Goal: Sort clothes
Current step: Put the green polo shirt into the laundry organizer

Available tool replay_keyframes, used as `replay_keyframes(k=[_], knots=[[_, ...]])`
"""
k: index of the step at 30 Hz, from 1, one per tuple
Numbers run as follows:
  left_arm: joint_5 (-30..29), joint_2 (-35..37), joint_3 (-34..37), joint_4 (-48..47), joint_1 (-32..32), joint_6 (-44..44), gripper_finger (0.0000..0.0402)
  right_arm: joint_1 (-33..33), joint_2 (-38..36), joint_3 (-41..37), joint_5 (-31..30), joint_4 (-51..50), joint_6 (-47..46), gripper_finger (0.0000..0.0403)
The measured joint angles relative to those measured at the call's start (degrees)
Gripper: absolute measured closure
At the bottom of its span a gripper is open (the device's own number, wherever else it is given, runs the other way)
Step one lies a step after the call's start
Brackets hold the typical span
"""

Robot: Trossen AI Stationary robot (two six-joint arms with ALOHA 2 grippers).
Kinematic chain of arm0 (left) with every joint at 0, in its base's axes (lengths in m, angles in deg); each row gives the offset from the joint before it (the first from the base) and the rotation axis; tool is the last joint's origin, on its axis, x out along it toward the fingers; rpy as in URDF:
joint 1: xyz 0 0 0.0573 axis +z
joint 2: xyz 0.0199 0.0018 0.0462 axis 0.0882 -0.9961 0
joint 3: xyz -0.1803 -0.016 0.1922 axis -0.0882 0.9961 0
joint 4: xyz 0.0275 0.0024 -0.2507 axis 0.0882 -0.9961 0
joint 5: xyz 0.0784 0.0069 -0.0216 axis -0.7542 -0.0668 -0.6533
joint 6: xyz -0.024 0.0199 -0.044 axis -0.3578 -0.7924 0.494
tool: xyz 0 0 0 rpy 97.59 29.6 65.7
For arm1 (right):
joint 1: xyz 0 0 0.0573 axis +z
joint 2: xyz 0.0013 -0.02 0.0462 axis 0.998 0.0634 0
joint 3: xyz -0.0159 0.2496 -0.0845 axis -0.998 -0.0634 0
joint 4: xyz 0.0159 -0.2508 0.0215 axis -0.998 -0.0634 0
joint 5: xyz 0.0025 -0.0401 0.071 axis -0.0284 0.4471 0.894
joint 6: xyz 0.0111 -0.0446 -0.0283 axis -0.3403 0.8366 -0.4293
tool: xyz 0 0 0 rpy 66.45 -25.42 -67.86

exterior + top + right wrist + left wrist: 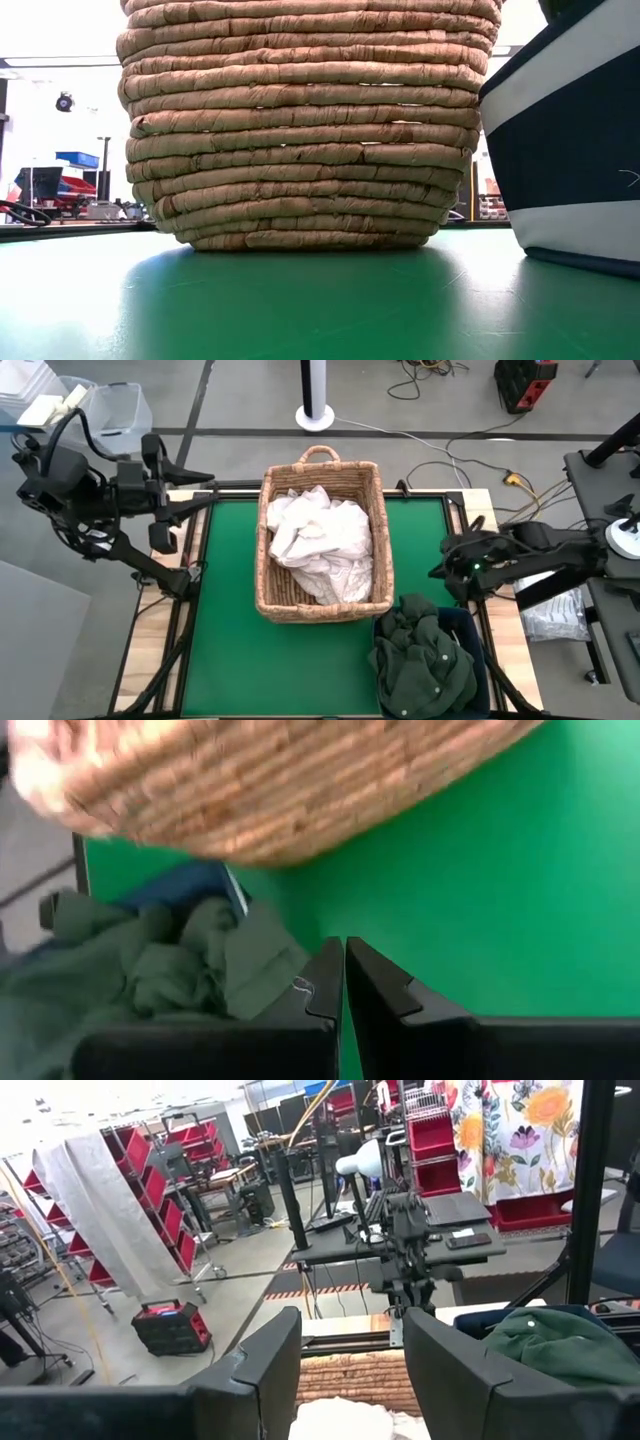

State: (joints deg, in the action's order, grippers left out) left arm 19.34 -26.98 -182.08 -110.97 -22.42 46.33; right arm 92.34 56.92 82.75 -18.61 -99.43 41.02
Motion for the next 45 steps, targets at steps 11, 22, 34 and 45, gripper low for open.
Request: replay_keyframes(k=[11,22,34,45], knots=[[0.02,0.94,0.91,-2.67,0.00,0.76,0.0246,0.13,3.40,-4.78,9.98,8.97,2.77,0.0343],[0.04,1.14,1.33,-3.10,0.00,1.03,0.0246,0.13,9.24,-10.67,9.42,14.78,5.43,0.0223],[0.07,1.02,1.33,-3.38,0.00,1.05,0.0246,0.13,10.73,-10.67,11.05,15.67,6.69,0.0256],[0.11,0.92,1.33,-3.42,0.00,1.05,0.0246,0.13,11.14,-10.67,17.35,17.85,7.92,0.0390]])
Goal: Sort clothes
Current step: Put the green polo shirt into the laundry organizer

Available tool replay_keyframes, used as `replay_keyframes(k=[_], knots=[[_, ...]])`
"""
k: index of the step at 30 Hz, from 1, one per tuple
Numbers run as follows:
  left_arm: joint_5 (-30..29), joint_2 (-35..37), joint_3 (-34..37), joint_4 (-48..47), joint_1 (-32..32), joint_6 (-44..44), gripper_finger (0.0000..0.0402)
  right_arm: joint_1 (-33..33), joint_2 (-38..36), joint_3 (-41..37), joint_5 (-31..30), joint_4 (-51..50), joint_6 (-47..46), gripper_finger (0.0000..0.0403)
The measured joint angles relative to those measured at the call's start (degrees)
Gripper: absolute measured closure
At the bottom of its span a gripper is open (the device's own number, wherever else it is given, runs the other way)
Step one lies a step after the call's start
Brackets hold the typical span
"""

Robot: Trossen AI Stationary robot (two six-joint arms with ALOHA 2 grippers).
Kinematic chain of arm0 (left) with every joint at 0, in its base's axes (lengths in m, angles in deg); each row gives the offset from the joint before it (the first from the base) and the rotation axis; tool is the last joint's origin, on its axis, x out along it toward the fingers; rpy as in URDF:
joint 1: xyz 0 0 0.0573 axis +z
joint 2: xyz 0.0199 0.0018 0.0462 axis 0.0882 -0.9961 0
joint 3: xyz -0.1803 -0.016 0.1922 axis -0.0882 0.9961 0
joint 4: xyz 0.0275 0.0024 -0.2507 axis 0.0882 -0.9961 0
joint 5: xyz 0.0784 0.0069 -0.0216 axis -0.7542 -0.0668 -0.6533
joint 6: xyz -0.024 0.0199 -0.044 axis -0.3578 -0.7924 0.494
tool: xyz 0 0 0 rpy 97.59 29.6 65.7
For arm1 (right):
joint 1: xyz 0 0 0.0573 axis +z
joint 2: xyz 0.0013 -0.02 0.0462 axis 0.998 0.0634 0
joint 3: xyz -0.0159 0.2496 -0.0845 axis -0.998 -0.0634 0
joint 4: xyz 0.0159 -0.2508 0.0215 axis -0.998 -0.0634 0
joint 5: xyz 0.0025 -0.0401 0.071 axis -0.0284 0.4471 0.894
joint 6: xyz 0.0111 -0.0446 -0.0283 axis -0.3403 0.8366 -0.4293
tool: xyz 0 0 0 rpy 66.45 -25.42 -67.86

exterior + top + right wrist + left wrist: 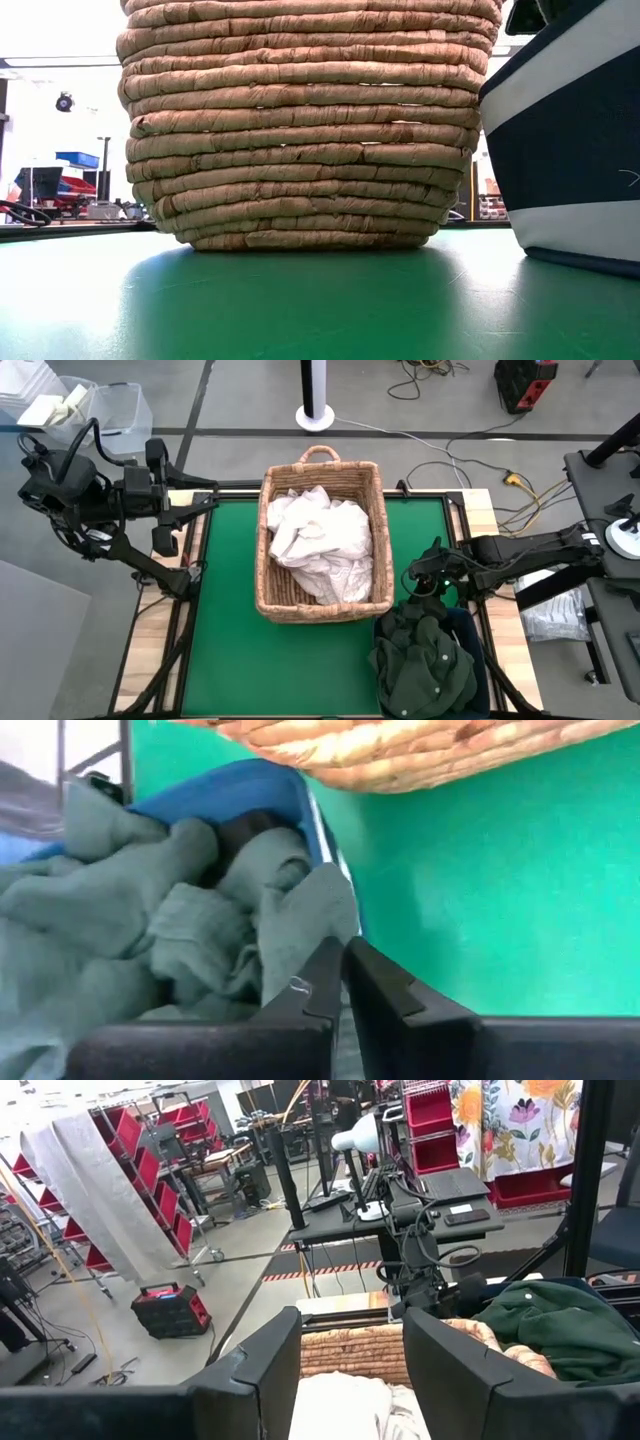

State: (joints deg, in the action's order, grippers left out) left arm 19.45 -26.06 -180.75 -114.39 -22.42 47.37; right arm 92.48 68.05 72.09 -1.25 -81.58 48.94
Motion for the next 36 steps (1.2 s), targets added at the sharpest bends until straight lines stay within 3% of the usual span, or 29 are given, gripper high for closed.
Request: replay_keyframes(k=[10,19,26,36], knots=[[0.00,-0.03,0.00,-0.07,0.00,0.00,0.0246,2.09,-1.14,5.29,4.53,0.14,-7.16,0.0394],[-0.02,-0.15,0.04,-0.99,0.00,0.00,0.0246,11.57,2.83,7.43,5.51,0.55,-16.67,0.0394],[-0.02,-0.49,0.04,-1.02,0.00,-0.03,0.0246,17.75,8.41,7.15,-2.00,0.50,-17.72,0.0394],[-0.04,-0.63,0.04,-1.06,0.00,-0.70,0.0246,22.05,13.55,5.94,-15.36,-2.44,-12.13,0.0394]])
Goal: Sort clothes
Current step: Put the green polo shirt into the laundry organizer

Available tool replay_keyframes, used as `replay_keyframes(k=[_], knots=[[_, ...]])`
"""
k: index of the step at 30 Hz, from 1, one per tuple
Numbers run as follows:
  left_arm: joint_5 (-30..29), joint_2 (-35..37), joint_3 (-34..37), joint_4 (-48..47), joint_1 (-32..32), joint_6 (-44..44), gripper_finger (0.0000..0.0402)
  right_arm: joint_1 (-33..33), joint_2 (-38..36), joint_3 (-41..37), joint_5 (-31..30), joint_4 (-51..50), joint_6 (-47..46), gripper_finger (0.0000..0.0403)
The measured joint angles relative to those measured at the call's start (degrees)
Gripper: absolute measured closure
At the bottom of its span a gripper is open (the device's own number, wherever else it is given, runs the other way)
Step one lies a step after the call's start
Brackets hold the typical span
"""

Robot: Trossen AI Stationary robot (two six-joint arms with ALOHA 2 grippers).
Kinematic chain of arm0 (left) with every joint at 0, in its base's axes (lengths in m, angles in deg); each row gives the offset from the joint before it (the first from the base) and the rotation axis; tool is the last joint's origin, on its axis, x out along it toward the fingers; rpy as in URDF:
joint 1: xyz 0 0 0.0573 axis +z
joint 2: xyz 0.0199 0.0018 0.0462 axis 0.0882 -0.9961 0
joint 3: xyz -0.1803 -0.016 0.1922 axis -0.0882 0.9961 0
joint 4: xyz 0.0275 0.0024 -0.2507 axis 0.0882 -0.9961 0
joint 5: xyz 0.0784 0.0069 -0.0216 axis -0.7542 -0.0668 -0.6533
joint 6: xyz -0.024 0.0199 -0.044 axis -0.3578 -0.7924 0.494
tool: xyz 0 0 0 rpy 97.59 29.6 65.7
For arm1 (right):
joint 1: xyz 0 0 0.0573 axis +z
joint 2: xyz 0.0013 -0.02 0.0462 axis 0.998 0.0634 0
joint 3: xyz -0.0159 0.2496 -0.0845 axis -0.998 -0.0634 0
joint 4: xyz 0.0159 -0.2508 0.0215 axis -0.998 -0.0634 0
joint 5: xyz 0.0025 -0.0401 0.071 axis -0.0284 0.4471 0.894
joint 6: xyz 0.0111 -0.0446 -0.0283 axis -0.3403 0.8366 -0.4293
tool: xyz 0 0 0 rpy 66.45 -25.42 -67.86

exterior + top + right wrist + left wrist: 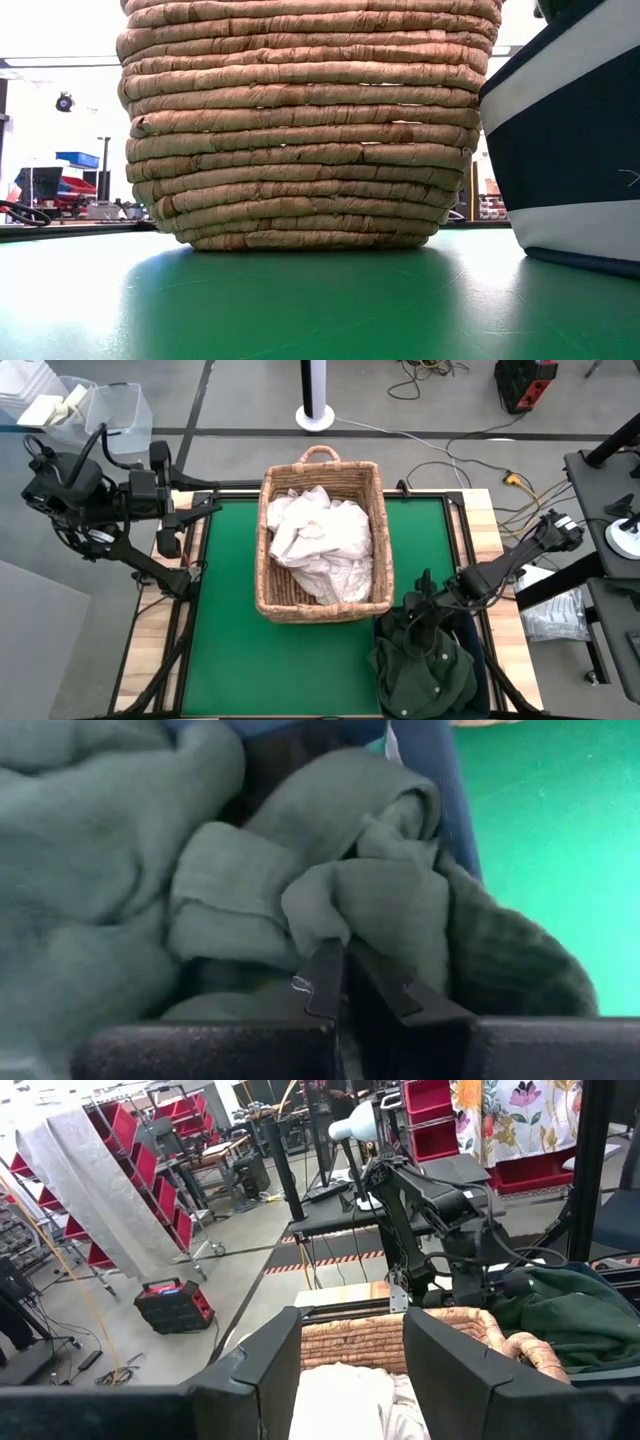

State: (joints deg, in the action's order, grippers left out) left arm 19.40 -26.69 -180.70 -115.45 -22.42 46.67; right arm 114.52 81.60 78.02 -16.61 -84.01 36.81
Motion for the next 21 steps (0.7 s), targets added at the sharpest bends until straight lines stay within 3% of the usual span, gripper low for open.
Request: replay_keyframes(k=[21], knots=[[0.00,0.04,0.00,-0.26,0.00,0.22,0.0246,3.00,0.61,-13.77,-3.23,14.20,4.68,0.0394]])
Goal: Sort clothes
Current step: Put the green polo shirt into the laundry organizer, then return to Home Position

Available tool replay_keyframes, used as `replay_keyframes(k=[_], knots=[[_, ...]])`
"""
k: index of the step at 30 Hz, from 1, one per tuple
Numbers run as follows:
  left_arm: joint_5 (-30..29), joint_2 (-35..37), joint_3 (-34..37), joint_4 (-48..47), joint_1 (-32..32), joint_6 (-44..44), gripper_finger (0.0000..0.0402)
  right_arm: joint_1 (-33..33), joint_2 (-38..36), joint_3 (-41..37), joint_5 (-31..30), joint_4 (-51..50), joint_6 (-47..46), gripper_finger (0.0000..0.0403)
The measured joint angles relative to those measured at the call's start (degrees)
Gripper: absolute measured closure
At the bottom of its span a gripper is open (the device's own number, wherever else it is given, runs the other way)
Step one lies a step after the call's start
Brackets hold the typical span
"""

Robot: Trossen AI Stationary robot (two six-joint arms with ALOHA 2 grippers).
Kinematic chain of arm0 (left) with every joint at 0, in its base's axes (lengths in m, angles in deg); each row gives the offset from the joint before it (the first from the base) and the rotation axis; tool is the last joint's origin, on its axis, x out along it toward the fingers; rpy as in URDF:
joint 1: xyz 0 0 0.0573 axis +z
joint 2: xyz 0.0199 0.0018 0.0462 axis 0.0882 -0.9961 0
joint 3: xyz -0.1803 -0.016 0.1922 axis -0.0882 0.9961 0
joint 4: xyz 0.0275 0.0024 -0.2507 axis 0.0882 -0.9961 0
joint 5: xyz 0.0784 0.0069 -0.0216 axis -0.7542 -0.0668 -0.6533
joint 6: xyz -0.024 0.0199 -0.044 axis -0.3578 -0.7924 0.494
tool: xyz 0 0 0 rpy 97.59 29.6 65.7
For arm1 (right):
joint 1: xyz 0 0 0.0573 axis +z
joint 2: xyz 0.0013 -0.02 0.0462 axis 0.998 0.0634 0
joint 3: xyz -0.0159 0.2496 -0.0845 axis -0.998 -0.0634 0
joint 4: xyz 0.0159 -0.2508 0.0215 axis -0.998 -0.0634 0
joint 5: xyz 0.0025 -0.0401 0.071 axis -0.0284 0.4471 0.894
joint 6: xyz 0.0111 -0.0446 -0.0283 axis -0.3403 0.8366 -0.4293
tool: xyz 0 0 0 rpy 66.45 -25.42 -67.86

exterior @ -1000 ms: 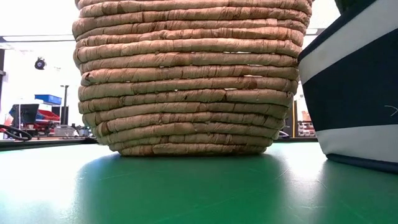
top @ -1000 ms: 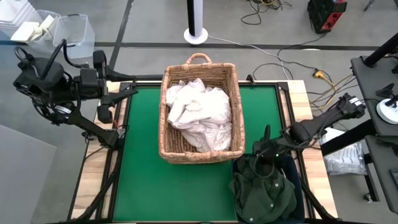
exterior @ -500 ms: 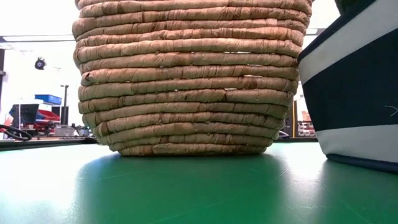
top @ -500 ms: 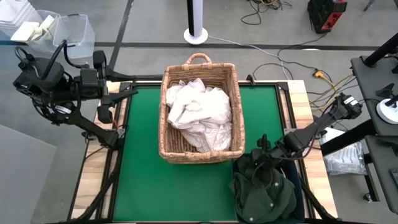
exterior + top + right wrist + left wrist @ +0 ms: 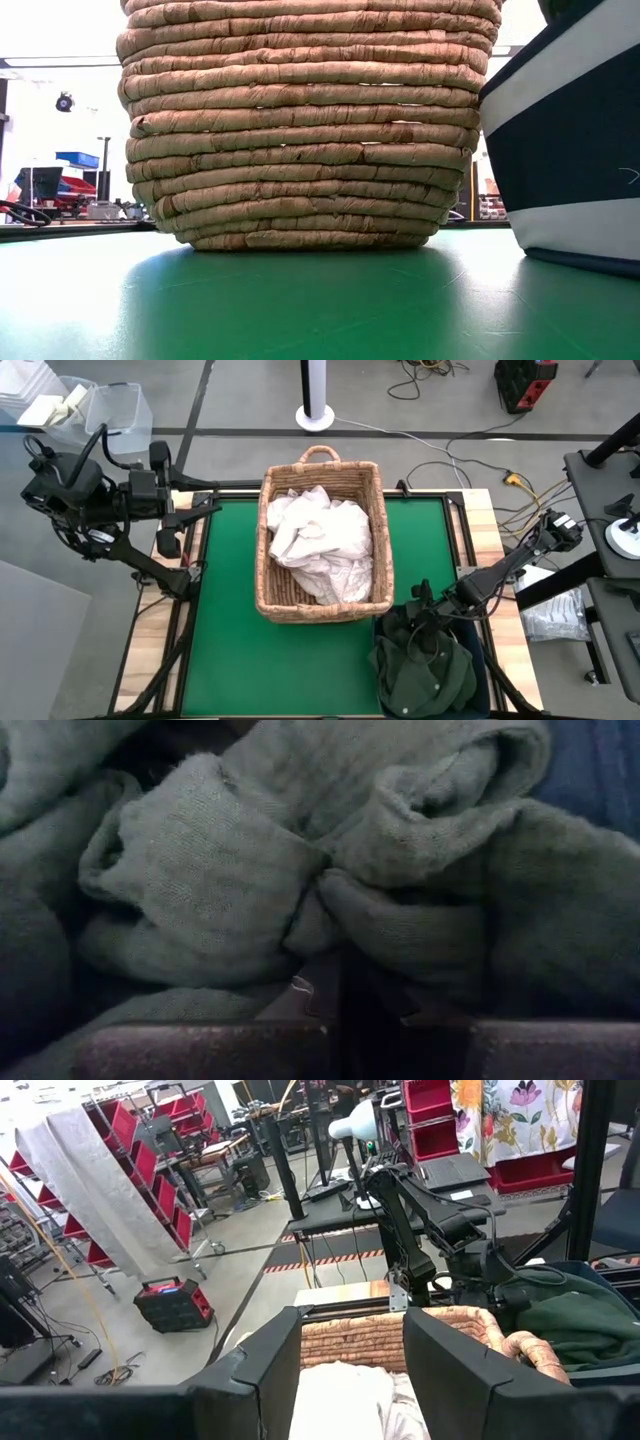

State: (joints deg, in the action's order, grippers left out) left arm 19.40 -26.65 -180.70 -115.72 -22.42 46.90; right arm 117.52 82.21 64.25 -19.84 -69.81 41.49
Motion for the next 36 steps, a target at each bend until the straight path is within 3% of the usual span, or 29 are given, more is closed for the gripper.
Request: replay_keyframes(k=[9,21,24,29,36], knots=[[-0.02,-0.04,0.00,0.02,0.00,0.04,0.0246,0.23,-1.98,6.24,0.81,-5.91,-1.86,0.0376],[2.03,-0.04,0.00,-1.62,0.00,-0.32,0.0246,0.33,-1.94,25.53,1.44,-22.26,-3.16,0.0310],[5.33,0.06,0.77,-1.26,0.00,-1.12,0.0246,0.32,-1.94,30.38,-5.26,-23.40,0.29,0.0304],[7.53,1.31,6.41,4.28,0.00,-3.31,0.0246,-1.61,-2.09,36.84,-24.98,-21.34,11.53,0.0310],[8.48,9.02,21.46,15.23,0.00,-2.06,0.0246,-10.75,-5.00,39.89,-26.66,-2.87,31.37,0.0345]])
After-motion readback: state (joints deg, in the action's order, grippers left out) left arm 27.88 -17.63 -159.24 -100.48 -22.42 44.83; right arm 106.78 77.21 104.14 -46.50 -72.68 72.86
